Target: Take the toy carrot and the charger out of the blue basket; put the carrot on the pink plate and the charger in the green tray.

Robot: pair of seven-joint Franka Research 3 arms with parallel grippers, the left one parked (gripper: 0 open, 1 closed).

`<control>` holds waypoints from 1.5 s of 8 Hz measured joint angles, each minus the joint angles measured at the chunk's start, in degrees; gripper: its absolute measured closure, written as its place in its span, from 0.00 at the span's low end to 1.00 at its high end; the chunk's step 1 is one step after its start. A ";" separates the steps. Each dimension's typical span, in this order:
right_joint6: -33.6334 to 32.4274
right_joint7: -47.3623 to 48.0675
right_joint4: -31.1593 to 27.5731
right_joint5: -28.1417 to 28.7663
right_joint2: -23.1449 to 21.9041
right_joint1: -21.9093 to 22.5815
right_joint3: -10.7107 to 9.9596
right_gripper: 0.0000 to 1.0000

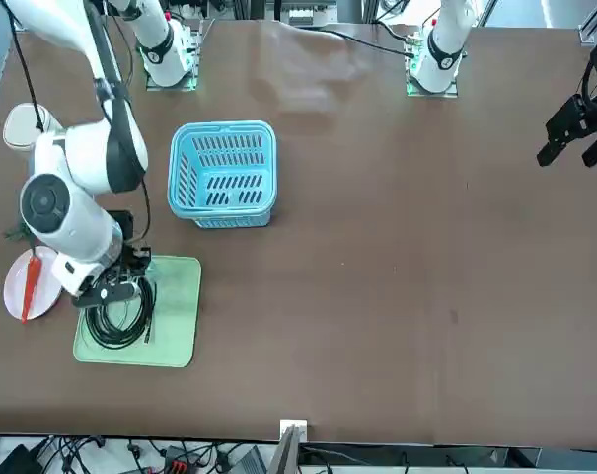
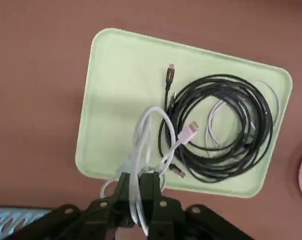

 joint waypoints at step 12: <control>4.60 -1.84 0.47 0.95 4.00 -1.28 0.30 0.03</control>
